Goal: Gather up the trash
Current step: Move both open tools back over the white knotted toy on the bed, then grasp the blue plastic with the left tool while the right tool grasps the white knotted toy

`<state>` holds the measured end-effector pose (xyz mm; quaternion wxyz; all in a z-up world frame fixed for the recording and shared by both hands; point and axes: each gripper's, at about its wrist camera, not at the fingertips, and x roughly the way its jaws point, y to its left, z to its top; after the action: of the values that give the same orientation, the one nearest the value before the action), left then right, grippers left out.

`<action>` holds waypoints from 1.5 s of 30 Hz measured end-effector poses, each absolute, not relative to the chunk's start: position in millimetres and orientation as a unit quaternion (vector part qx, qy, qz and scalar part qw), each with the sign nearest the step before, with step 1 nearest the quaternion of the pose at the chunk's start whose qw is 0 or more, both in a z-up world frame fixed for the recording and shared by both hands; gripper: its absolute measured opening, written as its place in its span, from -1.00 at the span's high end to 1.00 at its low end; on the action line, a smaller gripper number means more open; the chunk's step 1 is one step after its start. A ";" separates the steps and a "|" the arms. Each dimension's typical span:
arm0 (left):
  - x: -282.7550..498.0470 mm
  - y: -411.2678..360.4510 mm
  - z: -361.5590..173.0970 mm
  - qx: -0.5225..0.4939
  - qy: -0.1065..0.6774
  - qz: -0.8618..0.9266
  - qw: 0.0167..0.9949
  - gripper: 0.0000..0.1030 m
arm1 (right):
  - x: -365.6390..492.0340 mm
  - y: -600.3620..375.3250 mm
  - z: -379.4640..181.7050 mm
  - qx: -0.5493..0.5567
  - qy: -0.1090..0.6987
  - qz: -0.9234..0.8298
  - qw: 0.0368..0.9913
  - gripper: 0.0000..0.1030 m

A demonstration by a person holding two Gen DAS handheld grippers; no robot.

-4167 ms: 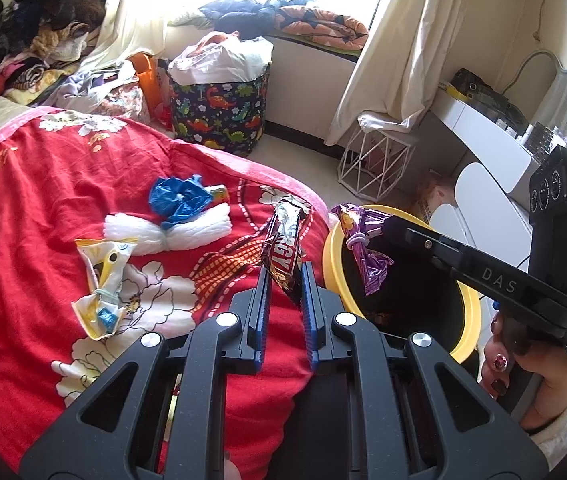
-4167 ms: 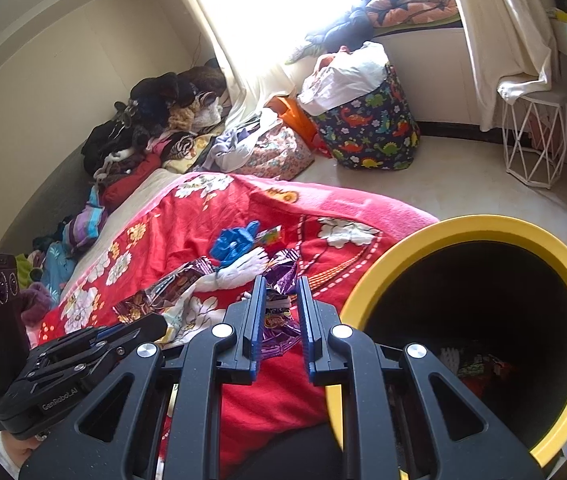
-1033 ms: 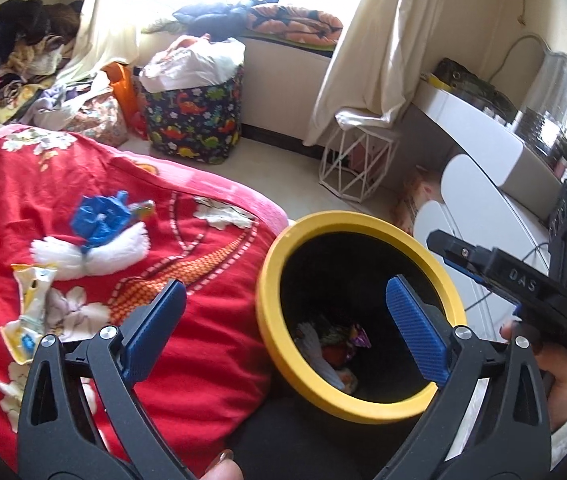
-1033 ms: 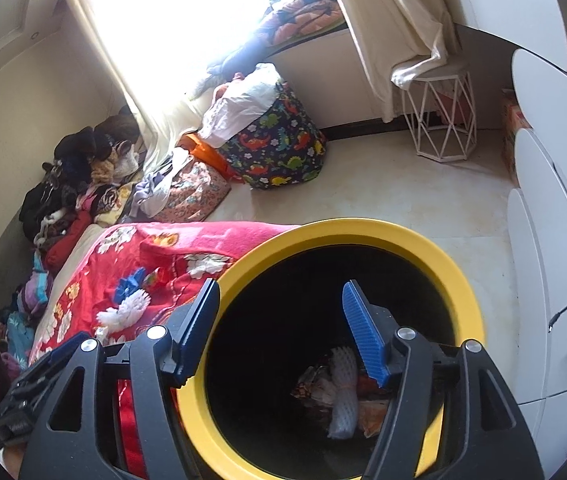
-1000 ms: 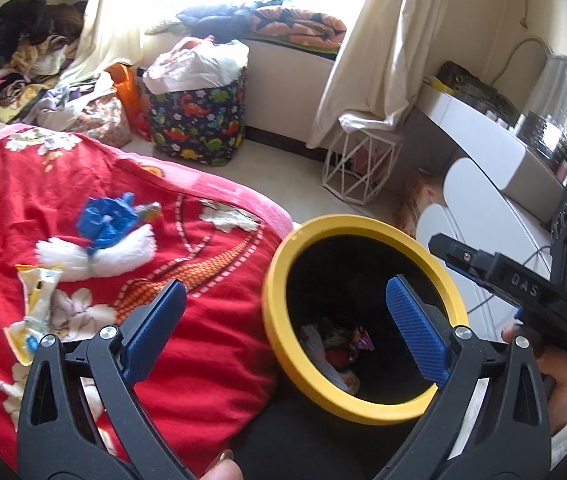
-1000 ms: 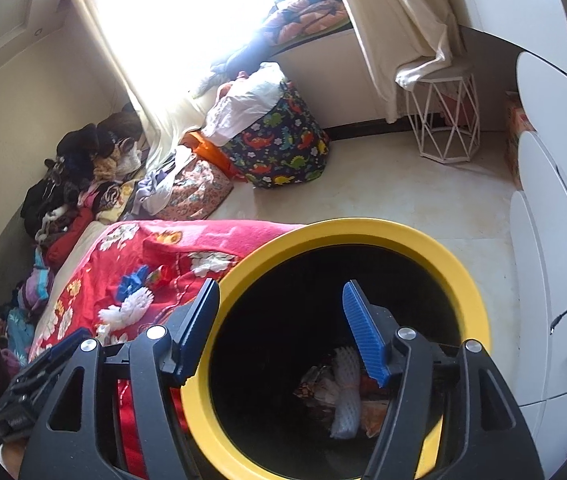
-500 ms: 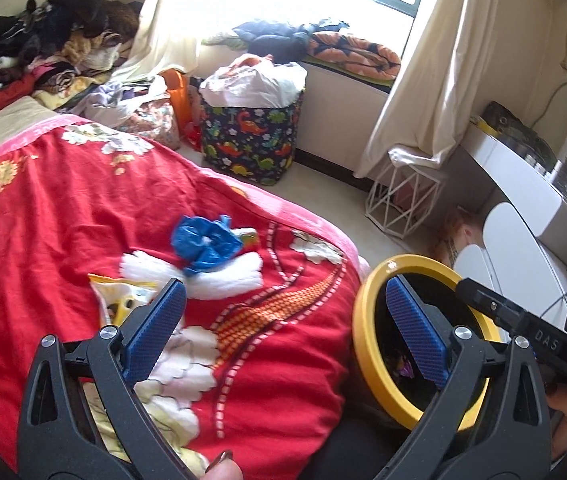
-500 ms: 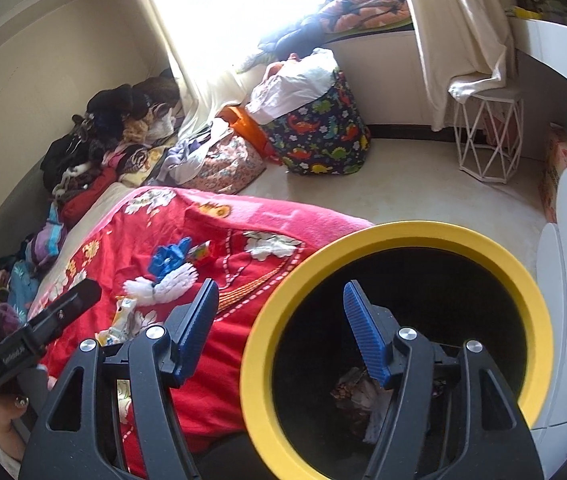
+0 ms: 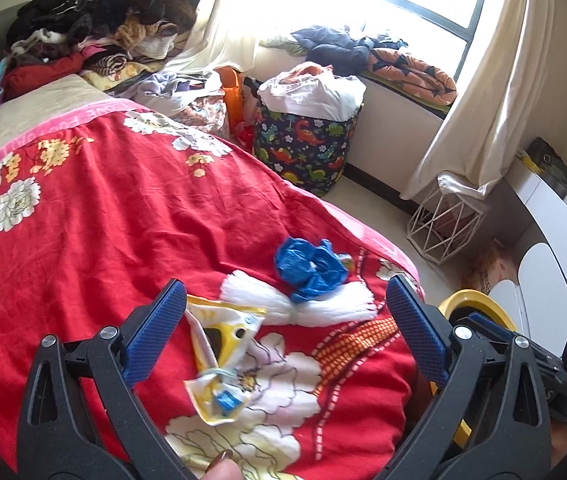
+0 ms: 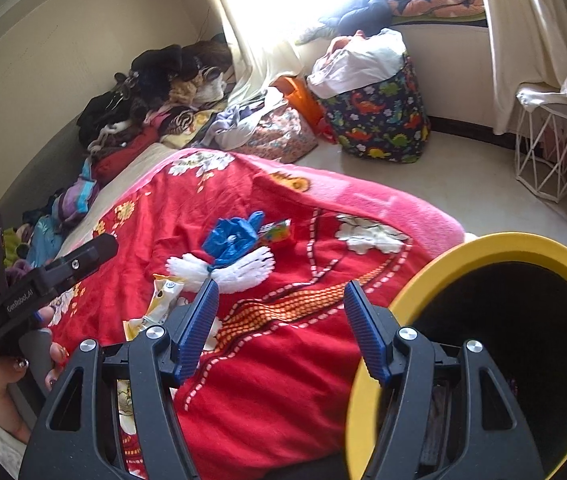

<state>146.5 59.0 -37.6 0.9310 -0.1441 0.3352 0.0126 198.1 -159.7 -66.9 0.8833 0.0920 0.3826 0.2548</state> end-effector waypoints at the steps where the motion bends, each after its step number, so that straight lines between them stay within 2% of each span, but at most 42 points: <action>1: 150.6 62.6 -38.1 -0.144 0.338 0.013 0.930 -0.73 | 200.6 -154.9 -68.6 0.092 0.385 0.258 0.882 -0.22; 12: 208.1 78.4 -59.1 -0.175 0.385 -0.015 0.906 -0.28 | 225.2 -104.6 -90.9 0.079 0.406 0.273 0.869 -0.22; 17: 230.9 80.4 -78.1 -0.209 0.418 -0.028 0.884 -0.19 | 236.9 -91.8 -103.6 0.085 0.422 0.272 0.861 -0.20; 25: 253.7 78.9 -103.2 -0.235 0.450 -0.042 0.860 0.09 | 247.6 -87.4 -119.9 0.100 0.442 0.277 0.847 0.02; 29: 257.3 75.2 -107.1 -0.240 0.454 -0.051 0.857 0.26 | 248.6 -86.1 -124.0 0.110 0.446 0.296 0.837 0.35; 31: 258.1 71.7 -107.3 -0.238 0.454 -0.057 0.857 0.49 | 246.9 -86.5 -124.0 0.108 0.445 0.300 0.837 0.51; 32: 259.0 70.2 -107.3 -0.234 0.455 -0.058 0.857 0.54 | 245.5 -86.4 -123.8 0.104 0.445 0.301 0.837 0.60; 35: 259.7 65.4 -107.8 -0.225 0.458 -0.062 0.858 0.66 | 239.3 -86.4 -122.0 0.093 0.442 0.304 0.839 0.66; 37: 257.7 61.6 -107.4 -0.219 0.458 -0.064 0.859 0.81 | 234.0 -88.1 -119.4 0.089 0.437 0.304 0.842 0.67; 45: 238.2 49.2 -98.7 -0.218 0.440 -0.081 0.867 0.96 | 214.4 -103.3 -113.9 0.075 0.428 0.293 0.851 0.69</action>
<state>238.2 49.2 -98.7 0.8672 -0.2181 0.4404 -0.0806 214.4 -103.3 -113.9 0.8514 0.0751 0.4283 0.2932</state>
